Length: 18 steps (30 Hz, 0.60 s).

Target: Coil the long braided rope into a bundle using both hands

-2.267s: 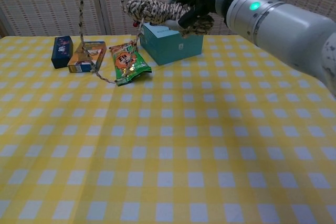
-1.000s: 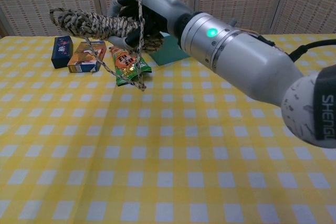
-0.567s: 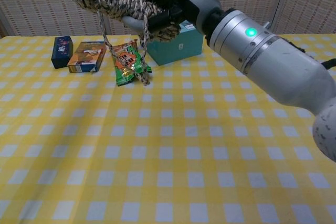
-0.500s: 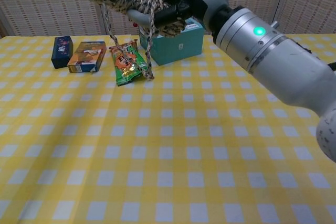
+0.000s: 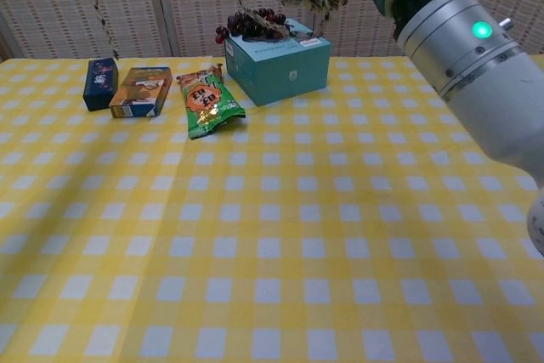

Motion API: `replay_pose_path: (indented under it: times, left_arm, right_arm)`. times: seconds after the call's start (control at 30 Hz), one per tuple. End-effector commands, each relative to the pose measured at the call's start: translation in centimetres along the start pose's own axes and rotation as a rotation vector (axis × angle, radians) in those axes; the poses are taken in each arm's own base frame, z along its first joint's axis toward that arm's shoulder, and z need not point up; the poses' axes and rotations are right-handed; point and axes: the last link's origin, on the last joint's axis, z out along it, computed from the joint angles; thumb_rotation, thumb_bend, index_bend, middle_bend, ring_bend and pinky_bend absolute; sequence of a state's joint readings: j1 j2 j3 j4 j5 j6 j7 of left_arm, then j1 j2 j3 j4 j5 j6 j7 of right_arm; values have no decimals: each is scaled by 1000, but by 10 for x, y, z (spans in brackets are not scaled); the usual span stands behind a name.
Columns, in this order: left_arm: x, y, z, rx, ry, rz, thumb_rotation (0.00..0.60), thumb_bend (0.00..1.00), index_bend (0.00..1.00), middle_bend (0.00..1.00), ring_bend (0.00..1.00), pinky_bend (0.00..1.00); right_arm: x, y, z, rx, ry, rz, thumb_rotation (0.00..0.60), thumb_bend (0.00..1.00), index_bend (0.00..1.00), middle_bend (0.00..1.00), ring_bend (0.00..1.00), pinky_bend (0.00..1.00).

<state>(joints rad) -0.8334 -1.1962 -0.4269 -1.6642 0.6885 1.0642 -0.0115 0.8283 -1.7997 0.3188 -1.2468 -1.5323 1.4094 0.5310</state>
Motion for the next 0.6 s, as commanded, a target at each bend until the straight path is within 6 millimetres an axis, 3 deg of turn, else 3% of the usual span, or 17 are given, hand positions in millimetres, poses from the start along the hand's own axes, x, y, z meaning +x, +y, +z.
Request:
replay_pose_path:
  times: [0.03,0.6]
  left_arm:
    - [0,-10,-7,17,-23,9,600,397,755,1000,1000,1000]
    - [6,-58,-44,66,-96,107,600,397,755,1000,1000,1000]
  right_arm:
    - [6,1,1,1,56,8,600,351,857,714,594,667]
    - [20,11,10,-18,272,30,600,352,867,719,600,668]
